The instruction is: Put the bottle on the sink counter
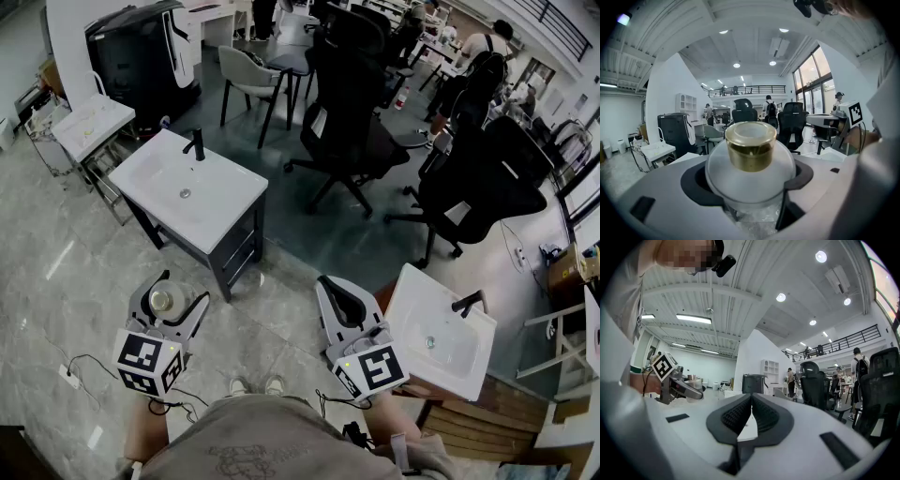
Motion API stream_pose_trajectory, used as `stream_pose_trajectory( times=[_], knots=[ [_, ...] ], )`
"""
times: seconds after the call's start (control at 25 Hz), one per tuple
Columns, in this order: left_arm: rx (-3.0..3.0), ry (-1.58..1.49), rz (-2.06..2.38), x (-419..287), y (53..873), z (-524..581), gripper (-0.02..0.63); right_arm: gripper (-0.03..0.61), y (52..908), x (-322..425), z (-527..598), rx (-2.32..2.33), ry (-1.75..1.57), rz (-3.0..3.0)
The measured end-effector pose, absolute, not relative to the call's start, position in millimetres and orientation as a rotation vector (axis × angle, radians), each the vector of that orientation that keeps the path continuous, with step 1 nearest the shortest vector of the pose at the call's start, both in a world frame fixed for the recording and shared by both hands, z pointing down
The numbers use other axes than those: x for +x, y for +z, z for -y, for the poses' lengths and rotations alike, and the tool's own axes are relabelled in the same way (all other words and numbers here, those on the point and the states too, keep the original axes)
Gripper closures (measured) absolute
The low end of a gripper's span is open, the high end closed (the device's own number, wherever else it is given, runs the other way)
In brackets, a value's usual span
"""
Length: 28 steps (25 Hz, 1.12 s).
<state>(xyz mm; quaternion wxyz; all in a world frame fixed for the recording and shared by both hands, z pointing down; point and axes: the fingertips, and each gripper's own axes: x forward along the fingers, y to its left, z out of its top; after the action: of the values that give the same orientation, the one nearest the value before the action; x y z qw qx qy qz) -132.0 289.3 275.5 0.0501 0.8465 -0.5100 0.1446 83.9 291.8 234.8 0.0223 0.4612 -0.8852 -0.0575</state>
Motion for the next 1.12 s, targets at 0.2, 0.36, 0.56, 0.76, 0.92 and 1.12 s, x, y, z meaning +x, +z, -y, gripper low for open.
stream_pose_trajectory(
  times=[0.2, 0.36, 0.56, 0.76, 0.92, 1.12],
  knots=[
    [2.578, 0.441, 1.551, -132.2, 276.7, -282.9, 0.285, 0.548, 231.1, 83.2, -291.0, 1.438, -0.188, 2.749],
    [2.577, 0.445, 1.551, -132.4, 278.0, -283.0, 0.285, 0.548, 231.9, 82.6, -290.2, 1.440, -0.169, 2.775],
    [2.575, 0.448, 1.549, -133.3, 279.2, -282.2, 0.285, 0.546, 235.8, 79.7, -290.4, 1.424, -0.141, 2.788],
    [2.572, 0.445, 1.545, -126.8, 278.0, -280.3, 0.285, 0.546, 238.7, 85.0, -290.0, 1.420, -0.126, 2.786],
    [2.577, 0.449, 1.546, -116.4, 277.1, -279.6, 0.285, 0.546, 239.8, 94.9, -290.3, 1.422, -0.124, 2.789],
    [2.575, 0.451, 1.558, -101.8, 279.2, -279.5, 0.287, 0.546, 242.9, 113.3, -290.1, 1.435, -0.101, 2.817]
  ],
)
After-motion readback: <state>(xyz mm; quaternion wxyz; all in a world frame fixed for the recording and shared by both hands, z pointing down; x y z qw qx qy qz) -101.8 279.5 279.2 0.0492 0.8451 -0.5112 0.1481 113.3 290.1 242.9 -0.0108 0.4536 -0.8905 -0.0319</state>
